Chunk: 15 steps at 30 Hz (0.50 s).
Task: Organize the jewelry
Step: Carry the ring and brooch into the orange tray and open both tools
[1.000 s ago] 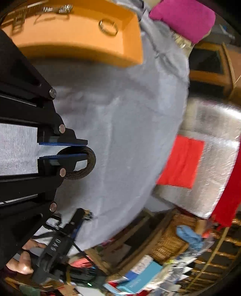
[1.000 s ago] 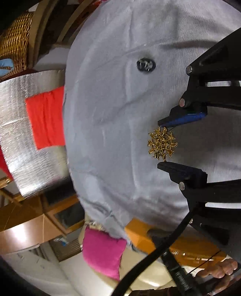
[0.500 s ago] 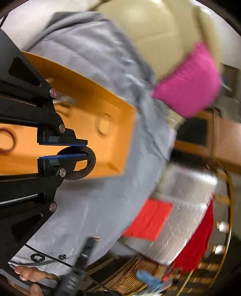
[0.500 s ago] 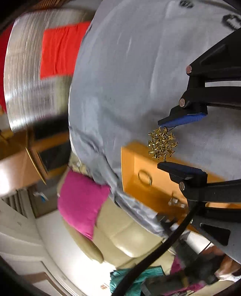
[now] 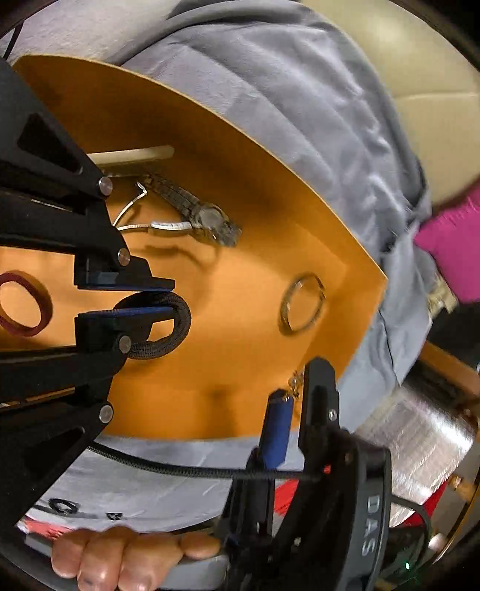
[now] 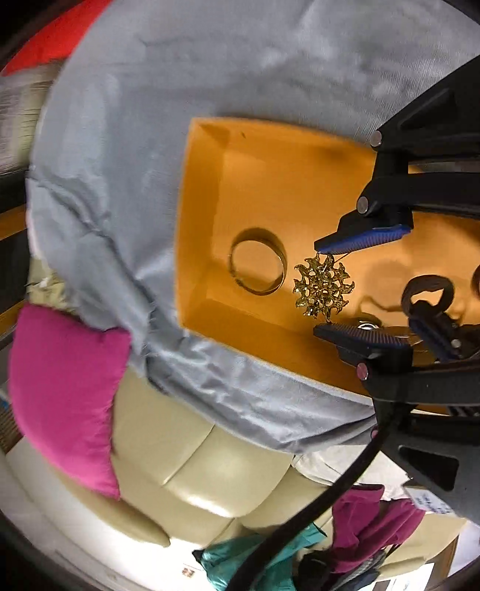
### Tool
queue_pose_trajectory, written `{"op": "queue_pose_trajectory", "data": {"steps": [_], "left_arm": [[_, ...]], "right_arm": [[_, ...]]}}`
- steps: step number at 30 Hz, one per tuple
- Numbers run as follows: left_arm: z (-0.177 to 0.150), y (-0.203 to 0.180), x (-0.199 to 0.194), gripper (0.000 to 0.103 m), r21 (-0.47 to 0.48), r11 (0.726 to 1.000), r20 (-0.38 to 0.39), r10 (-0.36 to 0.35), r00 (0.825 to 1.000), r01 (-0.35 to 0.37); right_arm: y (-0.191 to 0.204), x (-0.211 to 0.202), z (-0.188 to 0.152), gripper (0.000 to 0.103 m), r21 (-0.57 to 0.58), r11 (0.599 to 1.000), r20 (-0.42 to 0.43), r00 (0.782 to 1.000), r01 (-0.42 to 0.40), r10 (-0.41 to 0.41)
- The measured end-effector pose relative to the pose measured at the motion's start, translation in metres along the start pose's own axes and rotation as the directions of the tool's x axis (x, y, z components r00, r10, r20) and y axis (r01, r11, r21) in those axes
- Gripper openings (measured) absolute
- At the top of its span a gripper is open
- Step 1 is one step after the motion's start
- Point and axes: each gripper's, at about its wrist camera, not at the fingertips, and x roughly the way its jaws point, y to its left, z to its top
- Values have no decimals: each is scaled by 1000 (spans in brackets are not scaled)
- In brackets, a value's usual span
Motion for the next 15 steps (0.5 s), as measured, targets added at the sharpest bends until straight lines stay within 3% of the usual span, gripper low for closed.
{"op": "queue_pose_trajectory", "data": {"steps": [13, 15], "left_arm": [[-2, -5, 20, 8, -32, 999, -84, 11, 996, -14], [-1, -6, 21, 8, -35, 999, -88, 20, 996, -23]], "right_arm": [[-13, 61, 10, 42, 49, 993, -150, 983, 111, -103], [-17, 63, 10, 48, 75, 991, -165, 982, 108, -95]]}}
